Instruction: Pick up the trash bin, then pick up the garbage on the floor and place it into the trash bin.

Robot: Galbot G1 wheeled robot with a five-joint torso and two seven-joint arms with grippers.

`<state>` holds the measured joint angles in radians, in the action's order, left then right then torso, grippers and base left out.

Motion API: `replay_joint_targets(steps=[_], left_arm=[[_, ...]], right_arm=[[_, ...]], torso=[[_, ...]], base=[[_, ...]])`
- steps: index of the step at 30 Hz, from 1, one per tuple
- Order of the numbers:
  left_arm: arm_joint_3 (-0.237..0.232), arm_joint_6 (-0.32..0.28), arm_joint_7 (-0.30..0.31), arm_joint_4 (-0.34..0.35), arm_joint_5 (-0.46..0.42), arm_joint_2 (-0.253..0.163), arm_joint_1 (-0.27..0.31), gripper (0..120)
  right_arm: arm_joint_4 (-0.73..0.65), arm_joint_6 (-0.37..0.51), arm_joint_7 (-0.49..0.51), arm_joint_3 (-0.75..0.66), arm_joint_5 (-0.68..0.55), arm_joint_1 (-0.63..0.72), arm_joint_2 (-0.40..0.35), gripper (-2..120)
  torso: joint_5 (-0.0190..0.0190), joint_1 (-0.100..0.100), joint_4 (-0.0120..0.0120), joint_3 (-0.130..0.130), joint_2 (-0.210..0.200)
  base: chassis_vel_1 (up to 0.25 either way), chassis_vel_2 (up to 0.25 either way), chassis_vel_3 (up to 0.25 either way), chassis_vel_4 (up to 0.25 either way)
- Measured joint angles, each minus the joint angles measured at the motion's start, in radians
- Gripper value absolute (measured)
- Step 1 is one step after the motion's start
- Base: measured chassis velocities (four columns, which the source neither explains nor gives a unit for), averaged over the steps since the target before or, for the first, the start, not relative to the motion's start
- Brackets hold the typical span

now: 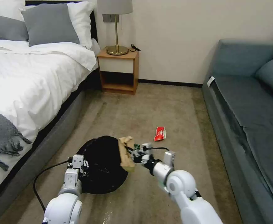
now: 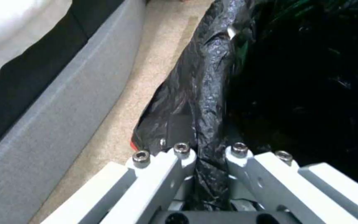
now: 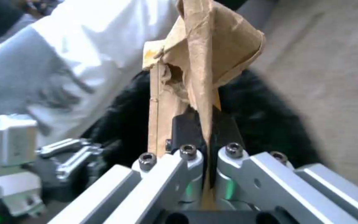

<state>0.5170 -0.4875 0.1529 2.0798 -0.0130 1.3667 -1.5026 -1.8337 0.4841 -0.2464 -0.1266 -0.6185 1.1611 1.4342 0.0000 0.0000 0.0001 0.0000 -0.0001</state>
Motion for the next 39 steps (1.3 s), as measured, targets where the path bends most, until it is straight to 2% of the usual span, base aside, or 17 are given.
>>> replay_joint_targets(steps=[5, 8, 16, 22, 23, 25, 26, 27, 29, 30, 33, 34, 37, 38, 39], left_arm=[[-0.005, -0.007, 0.0, 0.0, -0.003, 0.006, 0.001, 2], [-0.009, -0.008, 0.0, 0.0, -0.003, 0.017, -0.002, 2], [-0.012, -0.007, 0.0, 0.001, -0.003, 0.028, -0.011, 2], [-0.015, -0.004, 0.0, -0.012, -0.002, 0.031, -0.006, 2], [-0.015, -0.004, 0.0, -0.012, -0.002, 0.031, -0.006, 2], [-0.018, -0.003, -0.001, -0.017, 0.0, 0.033, -0.002, 2], [-0.02, -0.003, -0.001, -0.02, 0.0, 0.034, 0.0, 2], [-0.02, -0.003, -0.001, -0.02, 0.0, 0.034, 0.0, 2], [-0.021, -0.003, -0.001, -0.024, 0.002, 0.035, 0.003, 2], [-0.021, -0.003, -0.001, -0.024, 0.002, 0.035, 0.003, 2], [-0.02, 0.0, -0.001, -0.028, 0.002, 0.034, 0.003, 2], [-0.02, 0.0, -0.001, -0.028, 0.002, 0.034, 0.003, 2], [-0.018, 0.004, -0.002, -0.029, 0.002, 0.032, 0.0, 2], [-0.018, 0.004, -0.002, -0.029, 0.002, 0.032, 0.0, 2], [-0.017, 0.005, -0.002, -0.029, 0.002, 0.032, -0.002, 2]], right_arm=[[0.057, -0.014, -0.004, 0.044, 0.014, -0.022, 0.042, 0], [0.162, -0.072, -0.018, 0.085, 0.055, -0.053, 0.089, 0], [0.279, -0.091, -0.021, 0.097, 0.132, -0.067, 0.128, 0], [0.306, -0.104, -0.021, 0.093, 0.18, -0.052, 0.127, 22], [0.306, -0.104, -0.021, 0.093, 0.18, -0.052, 0.127, 22], [0.305, -0.106, -0.02, 0.089, 0.193, -0.047, 0.124, 34], [0.301, -0.107, -0.019, 0.087, 0.2, -0.043, 0.12, 39], [0.301, -0.107, -0.019, 0.087, 0.2, -0.043, 0.12, 39], [0.289, -0.109, -0.018, 0.083, 0.208, -0.036, 0.113, 50], [0.289, -0.109, -0.018, 0.083, 0.208, -0.036, 0.113, 50], [0.264, -0.109, -0.017, 0.075, 0.21, -0.025, 0.1, 64], [0.264, -0.109, -0.017, 0.075, 0.21, -0.025, 0.1, 64], [0.238, -0.105, -0.016, 0.062, 0.213, -0.015, 0.086, 80], [0.238, -0.105, -0.016, 0.062, 0.213, -0.015, 0.086, 80], [0.228, -0.103, -0.016, 0.058, 0.216, -0.011, 0.08, 85]], torso=[[-0.0001, 0.0, -0.0001, 0.0, 0.0], [0.0, 0.0, 0.0, 0.0, 0.0], [-0.0001, 0.0, -0.0001, 0.0, 0.0], [-0.0001, 0.0, -0.0001, 0.0, 0.0], [-0.0001, 0.0, -0.0001, 0.0, 0.0], [0.0, 0.0, -0.0001, 0.0, 0.0], [0.0, 0.0, -0.0001, 0.0, 0.0], [0.0, 0.0, -0.0001, 0.0, 0.0], [0.0, 0.0, -0.0001, 0.0, 0.0], [0.0, 0.0, -0.0001, 0.0, 0.0], [0.0, 0.0, -0.0001, 0.0, 0.0], [0.0, 0.0, -0.0001, 0.0, 0.0], [0.0, 0.0, -0.0001, 0.0, 0.0], [0.0, 0.0, -0.0001, 0.0, 0.0], [0.0001, 0.0, -0.0001, 0.0, 0.0]], base=[[0.0, 0.0, 0.0, 0.0], [0.0, 0.0, 0.0, 0.0], [0.0, 0.0, 0.0, 0.0], [0.0, 0.0, 0.0, 0.0], [0.0, 0.0, 0.0, 0.0], [0.0, 0.0, 0.0, 0.0], [0.0, 0.0, 0.0, 0.0], [0.0, 0.0, 0.0, 0.0], [0.0, 0.0, 0.0, 0.0], [0.0, 0.0, 0.0, 0.0], [0.0, 0.0, 0.0, 0.0], [0.0, 0.0, 0.0, 0.0], [0.0, 0.0, 0.0, 0.0], [0.0, 0.0, 0.0, 0.0], [0.0, 0.0, 0.0, 0.0]])
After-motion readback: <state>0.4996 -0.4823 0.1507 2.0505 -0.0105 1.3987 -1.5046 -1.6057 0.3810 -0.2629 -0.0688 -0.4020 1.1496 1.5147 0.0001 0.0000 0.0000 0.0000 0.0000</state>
